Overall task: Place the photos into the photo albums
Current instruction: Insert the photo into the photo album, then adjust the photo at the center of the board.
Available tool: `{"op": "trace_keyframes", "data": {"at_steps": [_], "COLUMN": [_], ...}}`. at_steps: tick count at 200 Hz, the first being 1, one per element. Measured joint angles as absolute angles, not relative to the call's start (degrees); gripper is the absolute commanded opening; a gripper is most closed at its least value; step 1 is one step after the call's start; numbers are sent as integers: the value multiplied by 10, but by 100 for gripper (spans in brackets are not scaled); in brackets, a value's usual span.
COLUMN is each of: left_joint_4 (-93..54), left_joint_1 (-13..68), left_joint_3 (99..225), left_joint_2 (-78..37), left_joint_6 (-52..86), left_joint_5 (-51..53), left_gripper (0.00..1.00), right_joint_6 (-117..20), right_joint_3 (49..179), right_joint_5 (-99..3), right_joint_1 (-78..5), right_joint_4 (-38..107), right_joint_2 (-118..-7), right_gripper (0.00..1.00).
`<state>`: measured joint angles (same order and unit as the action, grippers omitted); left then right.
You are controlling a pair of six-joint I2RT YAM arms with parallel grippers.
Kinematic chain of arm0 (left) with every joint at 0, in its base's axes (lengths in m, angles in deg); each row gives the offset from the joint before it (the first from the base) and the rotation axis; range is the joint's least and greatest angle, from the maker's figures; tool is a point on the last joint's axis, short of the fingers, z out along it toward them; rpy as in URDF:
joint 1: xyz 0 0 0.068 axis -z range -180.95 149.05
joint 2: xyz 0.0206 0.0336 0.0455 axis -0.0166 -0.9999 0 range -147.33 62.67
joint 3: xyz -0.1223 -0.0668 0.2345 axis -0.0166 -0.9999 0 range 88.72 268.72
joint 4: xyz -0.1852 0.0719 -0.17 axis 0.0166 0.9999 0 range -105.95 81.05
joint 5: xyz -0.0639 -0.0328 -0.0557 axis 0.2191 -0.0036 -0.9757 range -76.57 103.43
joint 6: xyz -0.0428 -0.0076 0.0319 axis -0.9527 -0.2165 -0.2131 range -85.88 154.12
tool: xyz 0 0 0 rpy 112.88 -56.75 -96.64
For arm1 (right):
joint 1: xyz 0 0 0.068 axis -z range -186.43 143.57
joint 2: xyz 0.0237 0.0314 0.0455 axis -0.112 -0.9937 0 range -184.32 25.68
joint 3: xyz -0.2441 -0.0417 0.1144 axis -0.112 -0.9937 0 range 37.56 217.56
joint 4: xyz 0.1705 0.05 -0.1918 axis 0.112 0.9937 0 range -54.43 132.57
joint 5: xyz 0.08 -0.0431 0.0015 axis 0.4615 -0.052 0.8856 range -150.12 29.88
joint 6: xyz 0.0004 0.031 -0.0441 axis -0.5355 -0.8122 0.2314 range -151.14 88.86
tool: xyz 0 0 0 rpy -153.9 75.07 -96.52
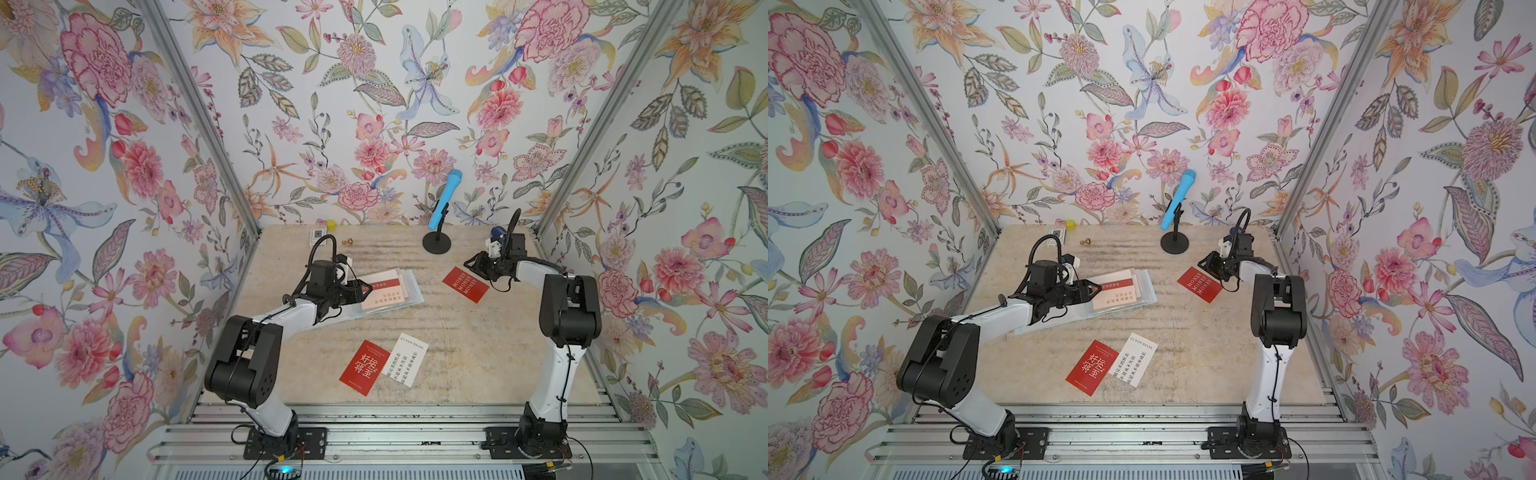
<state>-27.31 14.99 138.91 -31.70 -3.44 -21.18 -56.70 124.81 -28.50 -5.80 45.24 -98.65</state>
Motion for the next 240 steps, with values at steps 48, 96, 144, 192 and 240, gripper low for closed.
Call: {"op": "trace_keyframes", "data": {"at_steps": [48, 96, 144, 192, 240], "left_joint_4": [-295, -312, -317, -315, -315], "left_joint_1": [163, 167, 184, 203, 225], "left_joint_3": [1377, 1377, 1381, 1406, 1449], "left_joint_2": [-311, -311, -321, -336, -376], "left_joint_6": [-34, -34, -34, -32, -32], "left_joint_5": [-223, -224, -226, -228, -231], "left_gripper": [50, 50, 50, 50, 50], "right_joint_6": [-529, -500, -484, -478, -478], "right_joint_3": [1327, 1363, 1339, 1287, 1212], "right_joint_5": [-320, -332, -320, -295, -298], "right_joint_1": [-58, -63, -87, -110, -124], "right_joint_4": [531, 569, 563, 562, 575], "right_joint_2": [-1046, -1062, -1051, -1020, -964], "right_gripper": [37, 37, 37, 37, 37]}}
